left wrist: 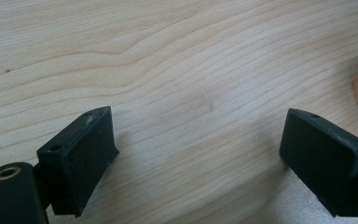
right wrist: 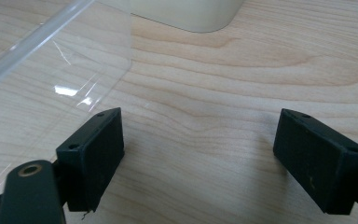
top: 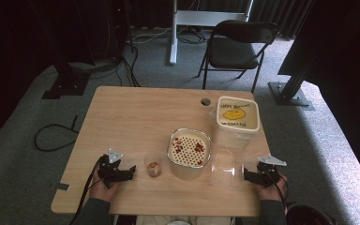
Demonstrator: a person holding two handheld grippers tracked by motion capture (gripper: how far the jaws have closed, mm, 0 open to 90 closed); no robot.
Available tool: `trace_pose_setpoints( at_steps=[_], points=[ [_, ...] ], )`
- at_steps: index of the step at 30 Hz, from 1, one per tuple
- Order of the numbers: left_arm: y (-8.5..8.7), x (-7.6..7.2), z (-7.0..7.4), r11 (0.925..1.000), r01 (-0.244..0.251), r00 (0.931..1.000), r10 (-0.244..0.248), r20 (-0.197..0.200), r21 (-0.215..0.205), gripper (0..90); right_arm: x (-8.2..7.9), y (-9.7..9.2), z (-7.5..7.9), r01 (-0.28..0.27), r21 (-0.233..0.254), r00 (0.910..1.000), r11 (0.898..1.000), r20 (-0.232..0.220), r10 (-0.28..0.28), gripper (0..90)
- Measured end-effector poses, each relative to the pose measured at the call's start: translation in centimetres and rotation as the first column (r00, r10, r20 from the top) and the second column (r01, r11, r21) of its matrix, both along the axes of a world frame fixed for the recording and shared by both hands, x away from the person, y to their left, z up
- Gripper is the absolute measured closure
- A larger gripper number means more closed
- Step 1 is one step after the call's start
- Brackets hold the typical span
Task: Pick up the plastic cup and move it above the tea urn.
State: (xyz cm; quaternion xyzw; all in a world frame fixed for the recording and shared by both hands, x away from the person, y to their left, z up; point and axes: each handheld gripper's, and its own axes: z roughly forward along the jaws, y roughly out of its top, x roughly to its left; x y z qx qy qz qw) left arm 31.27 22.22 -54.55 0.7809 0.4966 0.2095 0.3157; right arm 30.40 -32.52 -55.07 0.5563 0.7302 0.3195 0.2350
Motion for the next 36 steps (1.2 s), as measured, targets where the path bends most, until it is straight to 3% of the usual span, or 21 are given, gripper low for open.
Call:
trace_pose_setpoints(
  at_steps=[3,5,9,11,12,15,16,17,20,26,32,36],
  points=[
    [0.0,0.0,0.0,1.0,0.0,1.0,0.0,0.0,0.0,10.9,0.0,0.0,0.0,0.002,0.001,1.0,1.0,0.001,-0.002,15.8],
    [0.0,0.0,0.0,1.0,-0.001,1.0,0.001,0.0,0.0,10.9,-0.3,0.0,0.1,-0.008,0.005,0.9999,1.0,0.011,0.008,24.8],
    [0.0,0.0,0.0,1.0,-0.001,1.0,0.001,0.0,0.0,10.9,-0.5,0.0,0.2,-0.005,0.006,1.0,1.0,0.007,0.005,33.2],
    [0.0,0.0,0.0,1.0,-0.001,1.0,0.001,0.0,-0.001,10.9,-0.6,-0.1,0.7,0.011,-0.001,0.9998,1.0,-0.018,-0.011,51.2],
    [0.0,0.0,0.0,1.0,-0.001,1.0,0.001,0.0,0.0,10.9,-0.7,-0.1,0.9,0.02,0.005,0.9994,1.0,-0.027,-0.02,54.4],
    [0.0,0.0,0.0,1.0,-0.001,1.0,0.001,0.0,0.0,10.9,-1.0,-0.2,1.4,0.032,0.015,0.9992,0.999,-0.023,-0.032,56.3],
    [0.0,0.0,0.0,1.0,-0.001,1.0,0.001,0.0,0.0,10.9,-1.2,-0.2,1.8,0.038,0.013,0.9992,0.999,-0.011,-0.038,56.6],
    [0.0,0.0,0.0,1.0,-0.001,1.0,0.001,0.0,0.0,10.9,-1.8,-0.2,3.1,0.048,0.017,0.9984,0.999,0.029,-0.049,56.2],
    [0.0,0.0,0.0,1.0,-0.002,1.0,0.002,0.0,0.0,10.9,-2.8,-0.2,4.7,0.059,0.034,0.9959,0.998,0.066,-0.061,54.0],
    [0.0,0.0,0.0,1.0,-0.002,1.0,0.002,0.0,0.0,10.9,-5.6,1.3,7.2,0.0,0.082,0.9937,0.997,0.111,-0.009,50.8],
    [0.0,0.0,0.0,1.0,-0.003,1.0,0.003,0.0,0.002,10.9,-6.8,3.1,6.8,-0.05,0.15,0.9967,0.987,0.071,0.039,55.7],
    [0.0,0.0,0.0,1.0,-0.004,1.0,0.004,0.0,0.002,11.0,-6.5,4.0,5.8,-0.037,0.172,0.9992,0.984,0.021,0.034,61.6]
  ],
)
